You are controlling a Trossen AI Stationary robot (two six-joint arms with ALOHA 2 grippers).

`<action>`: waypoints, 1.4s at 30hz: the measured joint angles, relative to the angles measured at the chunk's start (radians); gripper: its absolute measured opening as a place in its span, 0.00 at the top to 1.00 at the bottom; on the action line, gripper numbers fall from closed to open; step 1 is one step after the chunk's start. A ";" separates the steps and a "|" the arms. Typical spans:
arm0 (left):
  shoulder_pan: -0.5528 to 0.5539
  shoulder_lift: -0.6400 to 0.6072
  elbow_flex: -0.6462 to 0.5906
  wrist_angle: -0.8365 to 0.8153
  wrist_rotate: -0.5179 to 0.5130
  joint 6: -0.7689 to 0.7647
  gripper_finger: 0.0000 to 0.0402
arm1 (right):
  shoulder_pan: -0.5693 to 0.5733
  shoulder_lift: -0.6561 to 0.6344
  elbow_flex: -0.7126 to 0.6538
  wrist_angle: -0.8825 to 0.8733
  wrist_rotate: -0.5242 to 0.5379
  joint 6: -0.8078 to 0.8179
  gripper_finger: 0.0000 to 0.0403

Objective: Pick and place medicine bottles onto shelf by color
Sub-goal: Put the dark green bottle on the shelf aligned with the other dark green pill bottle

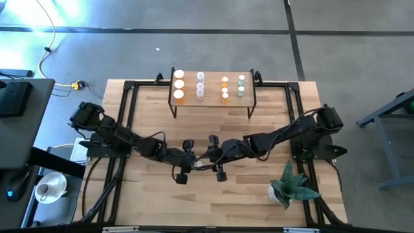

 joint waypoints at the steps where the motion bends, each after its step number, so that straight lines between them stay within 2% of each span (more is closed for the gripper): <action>1: 0.005 0.000 0.003 0.000 -0.001 0.006 0.75 | -0.003 0.003 0.000 0.010 -0.001 0.000 0.62; 15: 0.049 -0.001 0.018 0.019 -0.028 0.045 0.75 | -0.011 0.009 0.000 -0.006 0.001 0.000 0.62; 20: 0.047 -0.001 0.018 0.041 -0.031 0.064 0.75 | -0.011 0.009 0.000 -0.014 0.085 0.000 0.62; 30: 0.049 -0.001 0.018 0.040 -0.083 0.072 0.75 | -0.011 0.009 0.000 -0.051 0.082 0.006 0.62; 42: 0.049 -0.001 0.018 0.069 -0.086 0.090 0.75 | -0.020 0.009 0.000 -0.080 0.090 0.009 0.62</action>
